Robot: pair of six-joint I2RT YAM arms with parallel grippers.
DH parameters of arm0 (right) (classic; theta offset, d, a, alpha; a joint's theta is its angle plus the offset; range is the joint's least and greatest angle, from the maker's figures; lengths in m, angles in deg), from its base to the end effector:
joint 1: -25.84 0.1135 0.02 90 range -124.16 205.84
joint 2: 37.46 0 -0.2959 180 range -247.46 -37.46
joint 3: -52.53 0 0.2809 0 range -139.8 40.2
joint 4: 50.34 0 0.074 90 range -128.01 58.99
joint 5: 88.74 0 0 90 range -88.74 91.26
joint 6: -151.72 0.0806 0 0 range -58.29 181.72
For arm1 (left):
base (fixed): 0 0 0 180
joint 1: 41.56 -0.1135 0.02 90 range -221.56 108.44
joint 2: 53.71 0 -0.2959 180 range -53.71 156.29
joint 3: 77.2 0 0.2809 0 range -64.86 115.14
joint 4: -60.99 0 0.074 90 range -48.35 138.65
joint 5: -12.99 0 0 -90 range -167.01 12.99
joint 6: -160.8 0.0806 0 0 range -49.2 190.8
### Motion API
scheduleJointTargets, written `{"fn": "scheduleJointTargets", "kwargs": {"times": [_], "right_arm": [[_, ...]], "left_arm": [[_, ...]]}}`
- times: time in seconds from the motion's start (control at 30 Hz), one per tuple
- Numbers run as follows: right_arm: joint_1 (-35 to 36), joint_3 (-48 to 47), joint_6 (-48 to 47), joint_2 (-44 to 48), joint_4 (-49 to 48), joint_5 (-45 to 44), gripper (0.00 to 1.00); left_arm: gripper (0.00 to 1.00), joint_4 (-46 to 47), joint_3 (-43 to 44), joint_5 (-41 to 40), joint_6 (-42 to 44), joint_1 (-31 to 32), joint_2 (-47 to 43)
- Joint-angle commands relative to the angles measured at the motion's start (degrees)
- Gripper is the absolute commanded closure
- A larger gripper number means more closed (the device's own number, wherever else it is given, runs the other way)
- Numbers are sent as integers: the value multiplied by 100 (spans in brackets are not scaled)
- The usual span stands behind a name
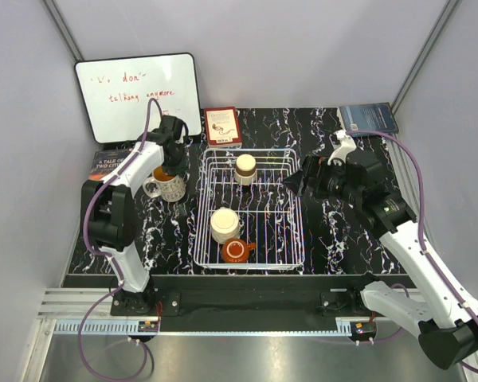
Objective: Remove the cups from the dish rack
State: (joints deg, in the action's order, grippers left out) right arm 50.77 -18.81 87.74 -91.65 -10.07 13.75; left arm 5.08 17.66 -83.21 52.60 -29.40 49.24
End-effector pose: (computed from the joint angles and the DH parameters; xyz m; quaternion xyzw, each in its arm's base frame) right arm 0.2245 0.1236 0.3763 -0.0521 0.8300 0.3176 0.4555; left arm 0.4241 -0.0825 0.2238 -0.0634 0.9710 -0.0080 0.2306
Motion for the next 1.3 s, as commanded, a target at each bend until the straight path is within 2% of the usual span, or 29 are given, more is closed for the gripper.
{"fn": "scheduleJointTargets", "kwargs": {"times": [0.0,0.27,0.37,0.4,0.53,0.73,0.83,0.87,1.07,1.27], "right_arm": [[82,-217,-150,-30,-8,-177,0],[82,-191,-150,-74,1,-186,0],[82,-191,-141,-109,1,-186,0],[82,-191,-150,-109,1,-194,0],[82,-208,-159,-153,1,-195,0],[82,-252,-150,-205,-8,-194,0],[82,-261,-115,-223,-8,-151,0],[82,-270,-106,-232,-8,-133,0],[91,-375,-88,-355,-8,-89,0],[126,-419,-176,-495,35,8,0]], "left_arm": [[100,305,151,22,106,-65,14],[100,349,-34,-13,0,-65,128],[91,341,-78,-66,-35,-65,58],[84,332,-78,-83,-44,-65,32],[74,279,-43,-110,-52,-65,-109],[66,261,-148,-145,-105,-65,-302],[57,200,-131,-285,-149,-65,-539],[50,183,-122,-338,-158,-65,-696],[35,-107,194,-786,-228,-56,-1320],[31,-257,212,-1208,-509,40,-2191]]}}
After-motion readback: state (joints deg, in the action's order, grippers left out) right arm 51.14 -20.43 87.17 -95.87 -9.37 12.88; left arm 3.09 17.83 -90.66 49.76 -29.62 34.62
